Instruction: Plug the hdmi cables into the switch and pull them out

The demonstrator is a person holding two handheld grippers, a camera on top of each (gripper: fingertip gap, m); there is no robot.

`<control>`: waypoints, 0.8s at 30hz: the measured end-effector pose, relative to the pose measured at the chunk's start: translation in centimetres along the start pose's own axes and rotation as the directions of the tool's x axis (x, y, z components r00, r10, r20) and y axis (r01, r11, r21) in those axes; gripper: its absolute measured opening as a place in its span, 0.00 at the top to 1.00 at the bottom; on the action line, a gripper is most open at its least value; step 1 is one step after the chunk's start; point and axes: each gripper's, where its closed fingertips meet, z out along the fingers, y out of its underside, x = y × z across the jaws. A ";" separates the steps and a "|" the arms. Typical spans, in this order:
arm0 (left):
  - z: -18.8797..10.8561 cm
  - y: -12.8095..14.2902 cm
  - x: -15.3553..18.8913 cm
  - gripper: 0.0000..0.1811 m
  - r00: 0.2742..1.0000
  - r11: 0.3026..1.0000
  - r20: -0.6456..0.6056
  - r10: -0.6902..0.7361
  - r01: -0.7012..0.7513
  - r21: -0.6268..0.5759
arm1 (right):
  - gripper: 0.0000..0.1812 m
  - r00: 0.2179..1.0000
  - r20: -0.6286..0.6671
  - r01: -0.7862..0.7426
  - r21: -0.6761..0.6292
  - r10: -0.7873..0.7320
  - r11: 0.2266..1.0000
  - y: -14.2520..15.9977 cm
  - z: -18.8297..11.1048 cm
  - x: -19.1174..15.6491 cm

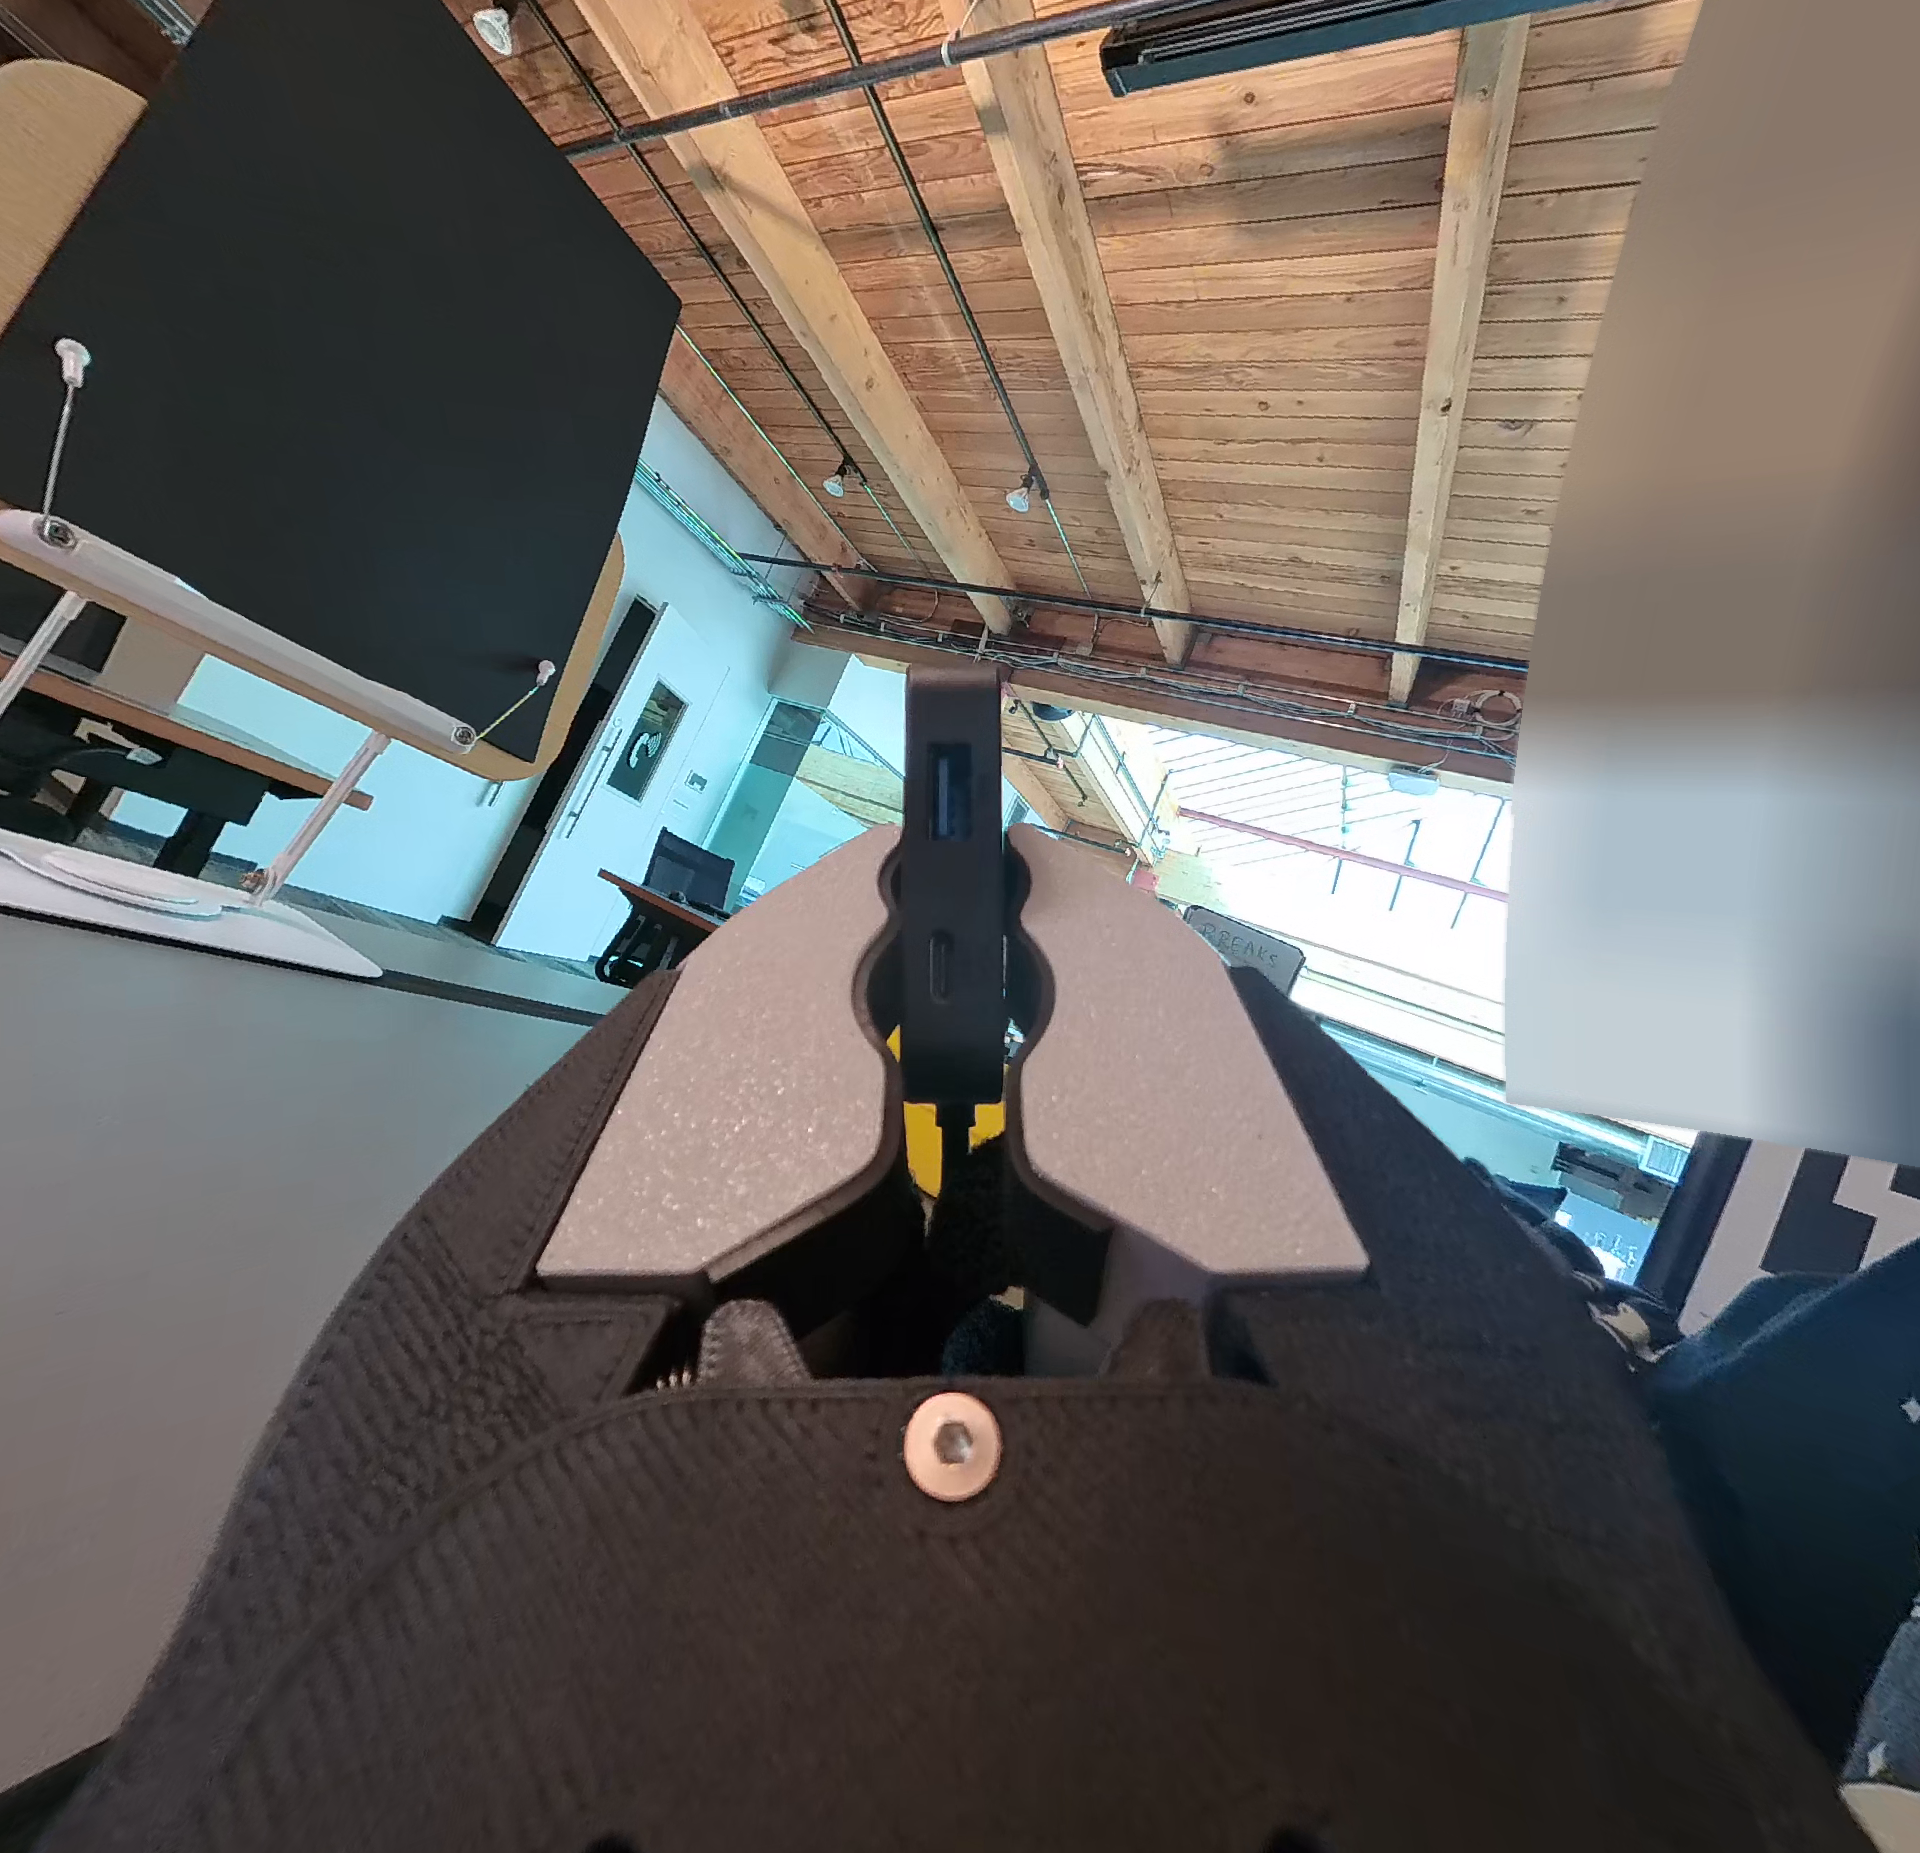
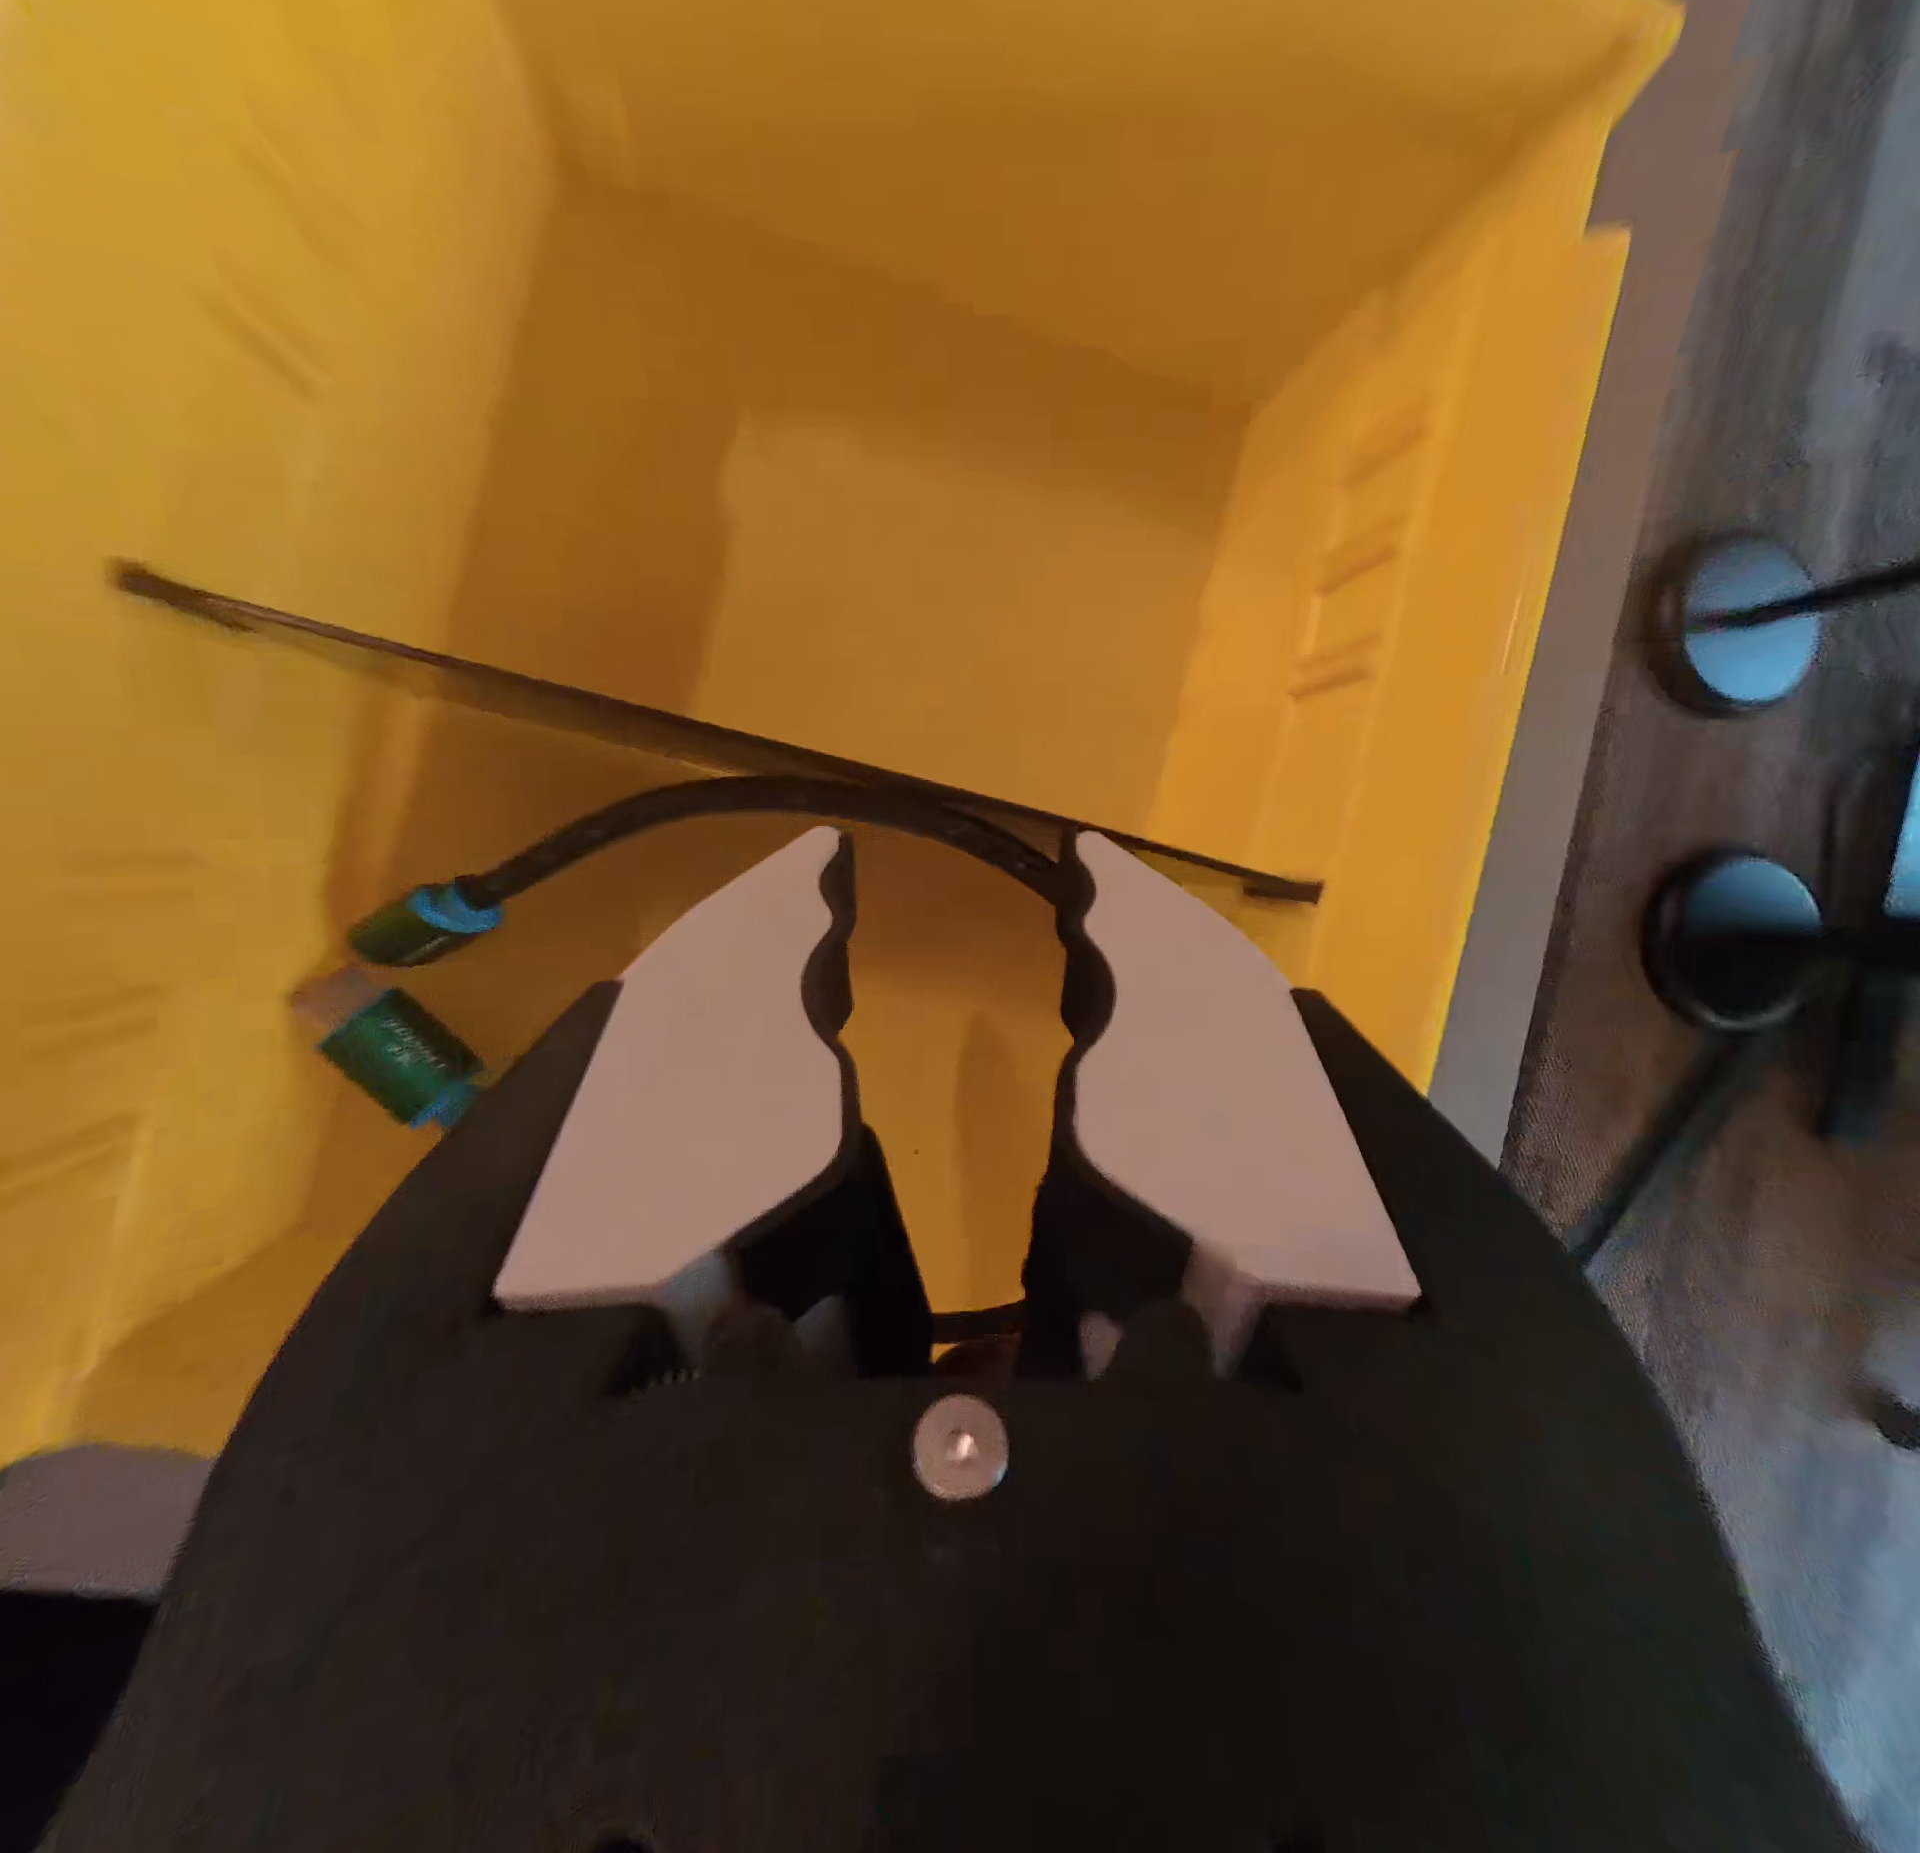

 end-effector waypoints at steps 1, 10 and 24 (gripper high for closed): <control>0.0 0.0 0.0 0.93 1.000 1.000 0.000 0.001 -0.001 -0.001 | 0.79 1.000 -0.021 -0.011 0.005 0.011 1.000 0.0 0.3 0.0; 0.0 0.0 0.1 0.93 1.000 1.000 -0.006 -0.002 0.002 0.001 | 0.76 0.995 -0.043 -0.093 -0.011 0.092 0.996 0.3 1.5 0.2; 0.1 0.4 0.4 0.93 1.000 1.000 -0.017 0.015 -0.016 -0.027 | 0.72 0.983 0.020 -0.182 0.125 0.181 0.975 -0.2 -1.0 -0.2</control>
